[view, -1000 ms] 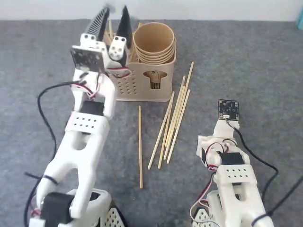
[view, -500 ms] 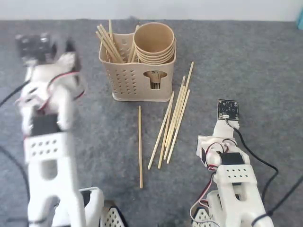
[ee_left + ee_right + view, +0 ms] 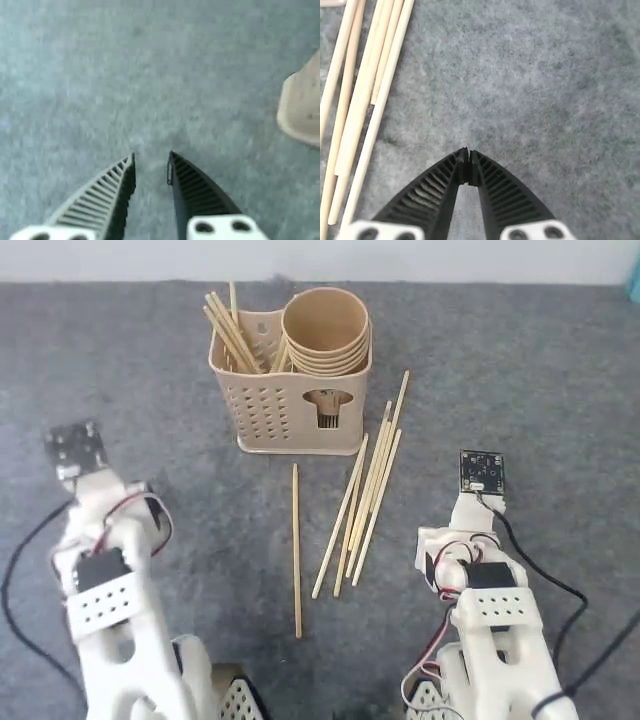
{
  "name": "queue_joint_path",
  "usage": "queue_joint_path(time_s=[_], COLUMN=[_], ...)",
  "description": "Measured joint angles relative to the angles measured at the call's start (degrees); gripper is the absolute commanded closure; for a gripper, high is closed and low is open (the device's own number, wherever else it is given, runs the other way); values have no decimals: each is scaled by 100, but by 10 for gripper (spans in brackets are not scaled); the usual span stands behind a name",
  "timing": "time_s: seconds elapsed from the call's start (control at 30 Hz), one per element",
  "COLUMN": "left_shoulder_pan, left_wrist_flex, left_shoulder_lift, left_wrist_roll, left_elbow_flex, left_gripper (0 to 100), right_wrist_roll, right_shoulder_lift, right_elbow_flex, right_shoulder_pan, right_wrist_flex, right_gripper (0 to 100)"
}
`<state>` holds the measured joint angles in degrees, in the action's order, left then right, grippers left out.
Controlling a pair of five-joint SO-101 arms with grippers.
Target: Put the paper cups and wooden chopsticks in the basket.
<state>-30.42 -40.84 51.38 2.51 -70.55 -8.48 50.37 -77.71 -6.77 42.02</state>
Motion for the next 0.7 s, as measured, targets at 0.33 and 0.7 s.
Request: queue_joint_path(time_s=[0.33,0.7], left_shoulder_pan=[88,-123], left_wrist_flex=[105,132], left_shoulder_lift=[53,70], left_wrist_roll=[-352,-352], left_elbow_flex=[-791,-791], left_gripper=[898,898], right_wrist_roll=[-211,-826], right_shoulder_lift=[0,-1424], right_elbow_flex=[2374,2716], right_shoulder_pan=[-1530,-2743], right_wrist_flex=[2048,360], right_gripper=[992,992])
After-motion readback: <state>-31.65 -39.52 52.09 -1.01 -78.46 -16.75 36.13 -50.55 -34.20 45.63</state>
